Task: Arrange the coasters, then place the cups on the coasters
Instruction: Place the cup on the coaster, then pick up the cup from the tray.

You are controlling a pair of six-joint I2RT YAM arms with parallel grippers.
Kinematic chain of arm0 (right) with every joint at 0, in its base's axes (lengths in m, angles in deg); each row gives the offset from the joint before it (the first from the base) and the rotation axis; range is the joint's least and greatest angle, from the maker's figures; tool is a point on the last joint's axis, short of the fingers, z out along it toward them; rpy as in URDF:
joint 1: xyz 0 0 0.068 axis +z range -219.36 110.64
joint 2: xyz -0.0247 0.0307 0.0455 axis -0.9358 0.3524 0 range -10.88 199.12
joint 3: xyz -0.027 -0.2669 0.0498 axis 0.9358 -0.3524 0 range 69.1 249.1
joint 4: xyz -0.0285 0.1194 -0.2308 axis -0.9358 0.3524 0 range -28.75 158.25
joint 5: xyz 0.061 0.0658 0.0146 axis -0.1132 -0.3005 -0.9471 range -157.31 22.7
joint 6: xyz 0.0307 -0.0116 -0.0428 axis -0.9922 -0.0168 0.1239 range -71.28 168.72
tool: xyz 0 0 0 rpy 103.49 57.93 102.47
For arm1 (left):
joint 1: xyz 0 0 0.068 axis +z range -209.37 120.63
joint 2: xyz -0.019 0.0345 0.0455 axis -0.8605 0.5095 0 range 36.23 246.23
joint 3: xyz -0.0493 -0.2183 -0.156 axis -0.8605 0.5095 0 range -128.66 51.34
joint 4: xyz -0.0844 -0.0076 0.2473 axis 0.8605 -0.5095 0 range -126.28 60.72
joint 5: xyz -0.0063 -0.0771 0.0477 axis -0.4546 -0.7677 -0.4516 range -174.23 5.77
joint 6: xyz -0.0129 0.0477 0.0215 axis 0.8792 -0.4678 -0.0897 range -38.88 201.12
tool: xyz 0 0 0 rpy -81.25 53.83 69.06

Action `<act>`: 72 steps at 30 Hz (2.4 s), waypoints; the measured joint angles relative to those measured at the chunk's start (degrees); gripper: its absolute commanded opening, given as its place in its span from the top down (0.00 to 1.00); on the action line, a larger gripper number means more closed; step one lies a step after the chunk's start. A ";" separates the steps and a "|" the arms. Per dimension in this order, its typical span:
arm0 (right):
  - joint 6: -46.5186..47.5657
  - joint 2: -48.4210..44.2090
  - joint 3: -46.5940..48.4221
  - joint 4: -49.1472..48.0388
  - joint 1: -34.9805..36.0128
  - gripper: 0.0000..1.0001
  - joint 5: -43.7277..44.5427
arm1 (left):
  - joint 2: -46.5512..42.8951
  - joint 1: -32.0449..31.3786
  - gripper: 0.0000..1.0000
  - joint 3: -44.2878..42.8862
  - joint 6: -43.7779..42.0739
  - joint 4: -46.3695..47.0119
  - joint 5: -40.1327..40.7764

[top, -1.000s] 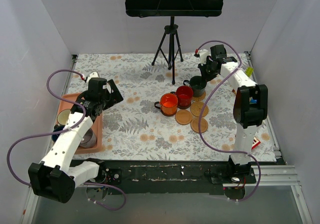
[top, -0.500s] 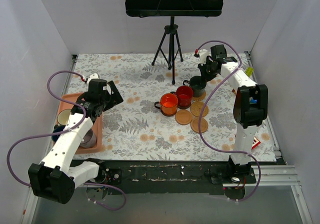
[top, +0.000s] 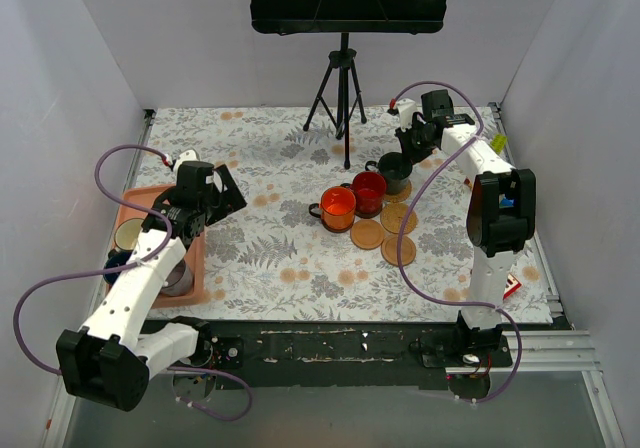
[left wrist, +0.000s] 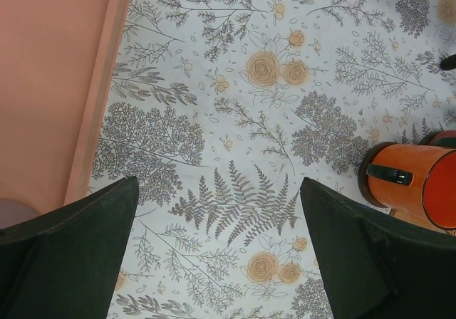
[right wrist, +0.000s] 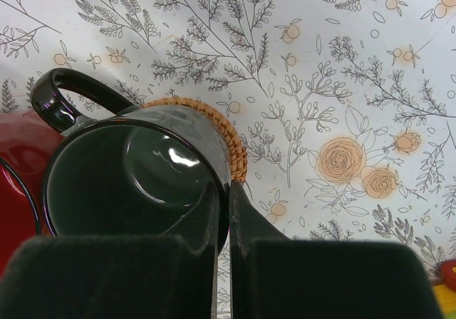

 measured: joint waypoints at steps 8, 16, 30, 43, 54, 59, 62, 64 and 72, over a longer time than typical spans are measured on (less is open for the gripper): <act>-0.02 -0.26 -0.52 0.13 0.00 0.99 -0.63 | -0.59 0.00 0.02 0.94 0.17 0.33 -0.15; 0.00 -0.26 -0.52 0.11 0.00 0.98 -0.13 | -0.94 0.00 0.02 0.94 0.17 0.76 -0.15; -0.09 -0.26 -0.52 0.00 0.00 0.58 0.63 | -0.94 0.00 0.02 0.94 0.15 0.74 -0.13; -1.27 -0.48 -0.50 -0.37 0.00 0.21 0.90 | -2.01 0.00 0.02 0.94 1.27 0.68 -0.11; -3.34 -5.03 -0.13 -0.44 -0.07 0.20 1.49 | -2.19 0.02 0.02 0.94 8.76 -3.82 -0.02; -5.99 -9.57 -0.04 -0.37 -0.81 0.21 2.21 | -2.19 0.02 0.02 0.70 13.99 -9.60 1.99; -8.63 -11.80 2.01 0.22 -1.62 0.21 2.54 | -2.82 0.83 0.02 -0.11 16.72 -13.70 4.31; -10.95 -13.22 4.11 0.11 -1.92 0.22 2.64 | -4.37 1.95 0.02 -0.50 18.01 -15.72 5.03; -19.30 -22.93 2.91 -2.03 -2.40 0.30 -1.86 | -5.29 4.15 0.02 -1.97 23.45 -26.27 9.46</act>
